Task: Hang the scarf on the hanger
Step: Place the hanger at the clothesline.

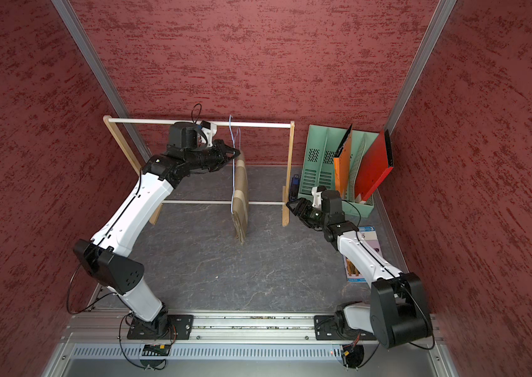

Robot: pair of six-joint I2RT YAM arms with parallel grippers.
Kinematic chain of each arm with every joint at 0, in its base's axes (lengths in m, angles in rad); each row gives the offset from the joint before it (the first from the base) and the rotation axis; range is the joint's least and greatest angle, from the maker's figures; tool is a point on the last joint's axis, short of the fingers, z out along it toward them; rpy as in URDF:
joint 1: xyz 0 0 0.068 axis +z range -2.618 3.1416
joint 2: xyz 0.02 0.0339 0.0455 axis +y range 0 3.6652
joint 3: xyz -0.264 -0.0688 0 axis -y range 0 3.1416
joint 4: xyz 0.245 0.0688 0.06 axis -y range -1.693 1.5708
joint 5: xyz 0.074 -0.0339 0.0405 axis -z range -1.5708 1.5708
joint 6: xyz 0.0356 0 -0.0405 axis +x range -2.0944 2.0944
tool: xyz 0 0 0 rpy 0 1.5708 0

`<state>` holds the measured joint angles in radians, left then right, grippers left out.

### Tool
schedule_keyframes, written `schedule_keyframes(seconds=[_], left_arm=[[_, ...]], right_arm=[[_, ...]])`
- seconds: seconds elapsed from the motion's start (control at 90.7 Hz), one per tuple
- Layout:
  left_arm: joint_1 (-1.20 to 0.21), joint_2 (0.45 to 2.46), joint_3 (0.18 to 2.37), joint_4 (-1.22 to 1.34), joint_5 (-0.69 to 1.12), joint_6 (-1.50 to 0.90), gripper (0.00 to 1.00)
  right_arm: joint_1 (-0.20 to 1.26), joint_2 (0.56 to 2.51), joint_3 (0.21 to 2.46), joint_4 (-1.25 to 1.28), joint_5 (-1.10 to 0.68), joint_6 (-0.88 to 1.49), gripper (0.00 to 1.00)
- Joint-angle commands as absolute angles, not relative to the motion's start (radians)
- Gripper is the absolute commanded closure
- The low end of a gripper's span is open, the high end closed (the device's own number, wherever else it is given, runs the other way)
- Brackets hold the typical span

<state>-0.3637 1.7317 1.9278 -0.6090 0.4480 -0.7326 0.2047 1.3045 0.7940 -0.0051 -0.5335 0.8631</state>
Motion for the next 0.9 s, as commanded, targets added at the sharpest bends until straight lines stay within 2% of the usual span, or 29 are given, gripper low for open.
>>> schedule_keyframes(seconds=[0.0,0.452,0.595,0.893], left_arm=[[-0.354,1.751,1.993,-0.518,0.471,-0.739,1.0],[-0.334,1.799,1.982,-0.496,0.481,-0.755,1.0],[-0.334,1.776,1.94,-0.484,0.482,-0.752,0.91],[-0.334,1.709,1.825,-0.437,0.473,-0.753,0.83]], right_arm=[[0.194,1.282,0.815,-0.006,-0.514,0.85,0.32],[0.189,1.292,0.821,0.001,-0.512,0.857,0.32],[0.19,1.293,0.819,0.003,-0.514,0.859,0.32],[0.189,1.294,0.819,0.005,-0.516,0.861,0.32]])
